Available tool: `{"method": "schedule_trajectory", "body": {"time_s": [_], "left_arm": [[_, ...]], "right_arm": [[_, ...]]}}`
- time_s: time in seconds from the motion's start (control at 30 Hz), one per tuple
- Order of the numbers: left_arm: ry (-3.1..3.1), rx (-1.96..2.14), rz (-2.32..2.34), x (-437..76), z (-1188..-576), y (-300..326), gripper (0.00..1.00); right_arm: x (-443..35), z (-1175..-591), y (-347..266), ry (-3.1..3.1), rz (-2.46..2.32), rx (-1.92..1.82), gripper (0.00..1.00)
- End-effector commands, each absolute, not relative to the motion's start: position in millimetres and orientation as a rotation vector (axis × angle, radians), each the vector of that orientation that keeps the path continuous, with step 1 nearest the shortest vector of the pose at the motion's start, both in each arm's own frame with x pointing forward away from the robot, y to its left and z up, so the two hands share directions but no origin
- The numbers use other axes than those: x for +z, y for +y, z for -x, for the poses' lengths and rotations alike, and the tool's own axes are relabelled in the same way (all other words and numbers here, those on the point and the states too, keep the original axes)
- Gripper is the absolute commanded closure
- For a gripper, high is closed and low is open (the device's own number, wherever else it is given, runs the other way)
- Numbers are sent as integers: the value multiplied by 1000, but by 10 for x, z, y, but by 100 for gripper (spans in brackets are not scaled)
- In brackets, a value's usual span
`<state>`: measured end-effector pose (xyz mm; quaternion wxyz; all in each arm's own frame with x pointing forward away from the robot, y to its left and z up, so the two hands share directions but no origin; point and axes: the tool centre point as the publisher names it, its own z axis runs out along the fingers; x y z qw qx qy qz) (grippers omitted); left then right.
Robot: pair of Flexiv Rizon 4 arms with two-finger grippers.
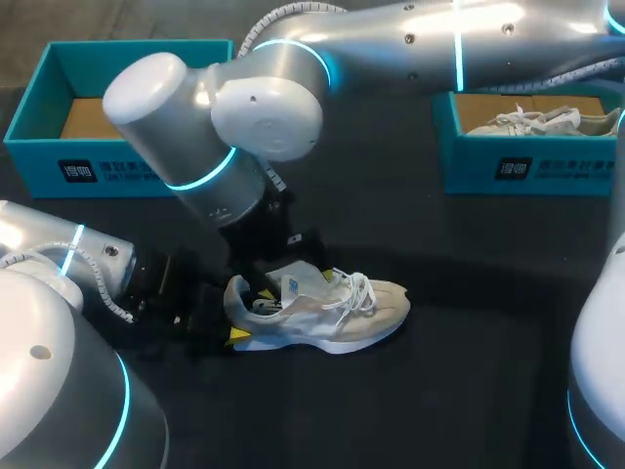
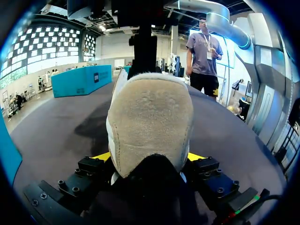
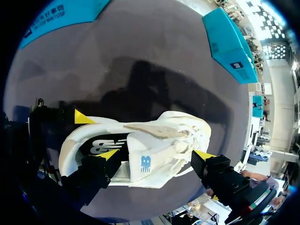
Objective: Take the shoe out of the shoebox, open the shoe tongue, remove and reinsert the insole, then place the shoe into the shoebox
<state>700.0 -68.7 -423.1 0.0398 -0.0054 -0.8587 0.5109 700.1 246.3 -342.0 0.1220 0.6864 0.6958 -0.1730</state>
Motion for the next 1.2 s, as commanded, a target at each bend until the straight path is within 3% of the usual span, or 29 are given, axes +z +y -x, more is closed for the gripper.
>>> {"method": "schedule_trajectory", "body": {"time_s": [0.03, 0.4, 0.47, 0.57, 0.63, 0.97, 1.03, 1.13, 1.2], "left_arm": [[-2634, 1560, 17, -4261, -7014, -712, 100], [-2634, 1560, 17, -4261, -7014, -712, 100], [-2634, 1560, 17, -4261, -7014, -712, 100], [-2634, 1560, 17, -4261, -7014, -712, 100], [-2634, 1560, 17, -4261, -7014, -712, 100], [-2634, 1560, 17, -4261, -7014, -712, 100], [-2634, 1560, 17, -4261, -7014, -712, 100], [-2634, 1560, 17, -4261, -7014, -712, 100], [-2634, 1560, 17, -4261, -7014, -712, 100]], "right_arm": [[-3492, -6941, 2433, 1586, -2311, -418, 0], [-3454, -6883, 2328, 1475, -2340, -462, 0], [-3434, -6873, 2318, 1469, -2343, -465, 37], [-3420, -6864, 2324, 1461, -2345, -469, 36], [-3417, -6855, 2331, 1455, -2348, -472, 51], [-3401, -6840, 2313, 1435, -2390, -472, 53], [-3386, -6846, 2306, 1437, -2389, -474, 55], [-3373, -6858, 2278, 1445, -2397, -473, 68], [-3375, -6863, 2261, 1444, -2401, -473, 69]]}}
